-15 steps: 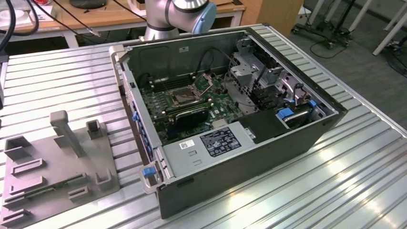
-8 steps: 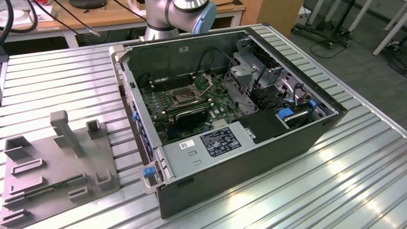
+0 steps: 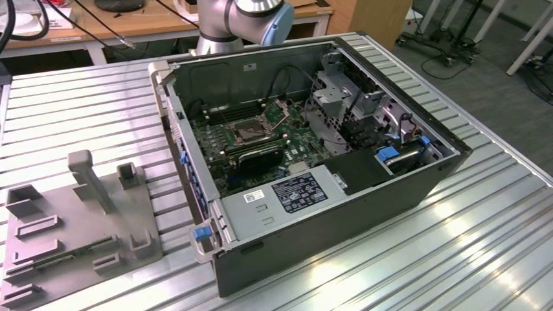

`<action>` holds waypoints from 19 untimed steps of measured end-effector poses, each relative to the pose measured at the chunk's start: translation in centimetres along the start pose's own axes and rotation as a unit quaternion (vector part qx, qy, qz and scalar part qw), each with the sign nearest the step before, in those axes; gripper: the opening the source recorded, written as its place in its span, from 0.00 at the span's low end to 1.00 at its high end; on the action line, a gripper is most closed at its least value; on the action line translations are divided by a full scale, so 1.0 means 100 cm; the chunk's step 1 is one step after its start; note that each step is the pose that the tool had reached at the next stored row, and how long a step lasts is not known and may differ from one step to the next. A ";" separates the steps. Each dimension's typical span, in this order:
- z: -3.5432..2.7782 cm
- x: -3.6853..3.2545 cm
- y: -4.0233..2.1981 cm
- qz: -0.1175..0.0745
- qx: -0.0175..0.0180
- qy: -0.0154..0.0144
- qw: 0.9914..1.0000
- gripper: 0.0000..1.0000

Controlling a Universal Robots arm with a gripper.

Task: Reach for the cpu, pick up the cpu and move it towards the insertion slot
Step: 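Pick up the cpu and move it towards the insertion slot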

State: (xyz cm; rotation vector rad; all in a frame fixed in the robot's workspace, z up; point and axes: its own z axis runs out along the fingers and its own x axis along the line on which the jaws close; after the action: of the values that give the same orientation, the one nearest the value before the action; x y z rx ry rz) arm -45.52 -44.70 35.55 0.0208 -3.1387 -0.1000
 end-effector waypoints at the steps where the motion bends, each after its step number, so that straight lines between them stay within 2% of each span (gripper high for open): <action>1: -0.0006 0.0000 0.0000 0.000 0.000 0.000 1.000 0.55; 19: -0.0108 0.0000 0.0007 0.000 0.000 0.000 1.000 0.55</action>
State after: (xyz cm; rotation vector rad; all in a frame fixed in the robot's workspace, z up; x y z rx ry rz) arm -45.52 -44.70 36.63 0.0208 -3.1387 -0.1001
